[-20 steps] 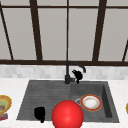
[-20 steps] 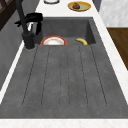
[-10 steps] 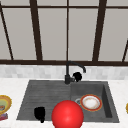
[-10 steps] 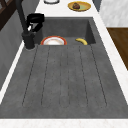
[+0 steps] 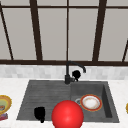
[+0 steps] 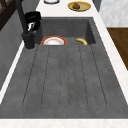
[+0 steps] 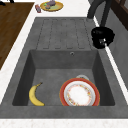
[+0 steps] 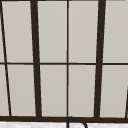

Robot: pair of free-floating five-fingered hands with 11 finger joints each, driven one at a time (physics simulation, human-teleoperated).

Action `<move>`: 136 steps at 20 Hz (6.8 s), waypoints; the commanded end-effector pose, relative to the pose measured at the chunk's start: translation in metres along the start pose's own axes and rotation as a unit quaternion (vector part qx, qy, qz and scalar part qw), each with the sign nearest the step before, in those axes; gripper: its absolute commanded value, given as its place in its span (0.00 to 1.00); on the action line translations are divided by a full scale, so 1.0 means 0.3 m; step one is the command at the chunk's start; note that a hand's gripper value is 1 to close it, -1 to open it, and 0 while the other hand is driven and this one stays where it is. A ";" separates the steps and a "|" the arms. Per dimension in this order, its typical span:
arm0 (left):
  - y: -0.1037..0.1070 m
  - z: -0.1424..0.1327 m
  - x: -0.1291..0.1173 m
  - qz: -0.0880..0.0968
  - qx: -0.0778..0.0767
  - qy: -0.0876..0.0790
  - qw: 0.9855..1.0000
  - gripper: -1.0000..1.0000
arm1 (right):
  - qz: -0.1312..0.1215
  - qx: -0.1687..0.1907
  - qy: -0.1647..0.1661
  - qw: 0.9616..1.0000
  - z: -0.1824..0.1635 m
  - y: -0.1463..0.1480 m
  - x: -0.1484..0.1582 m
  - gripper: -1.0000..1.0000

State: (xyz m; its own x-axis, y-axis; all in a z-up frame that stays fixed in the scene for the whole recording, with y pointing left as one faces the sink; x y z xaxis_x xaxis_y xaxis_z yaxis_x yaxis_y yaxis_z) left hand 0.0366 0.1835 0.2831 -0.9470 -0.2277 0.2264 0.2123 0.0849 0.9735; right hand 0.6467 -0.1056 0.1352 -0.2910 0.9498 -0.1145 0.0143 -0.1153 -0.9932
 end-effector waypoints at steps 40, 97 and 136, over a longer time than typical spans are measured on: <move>0.000 0.000 0.000 0.000 0.000 0.000 1.000 0.50 | 0.214 0.009 0.197 0.957 -0.030 -0.057 0.272 1.00; 0.000 0.000 0.000 0.000 0.000 0.000 1.000 0.50 | 0.258 0.043 0.324 0.909 0.107 -0.076 0.055 0.00; 0.000 0.000 0.000 0.000 0.000 0.000 1.000 0.50 | 0.007 0.129 0.174 0.976 0.556 0.056 0.079 0.00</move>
State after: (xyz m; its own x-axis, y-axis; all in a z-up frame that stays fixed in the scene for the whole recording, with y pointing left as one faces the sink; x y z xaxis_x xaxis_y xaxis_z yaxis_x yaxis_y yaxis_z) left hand 0.0366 0.1835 0.2831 -0.9470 -0.2277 0.2264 0.2123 0.0849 0.9735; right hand 0.4769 -0.1342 0.1174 0.0521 0.9835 -0.1732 -0.2466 -0.1554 -0.9566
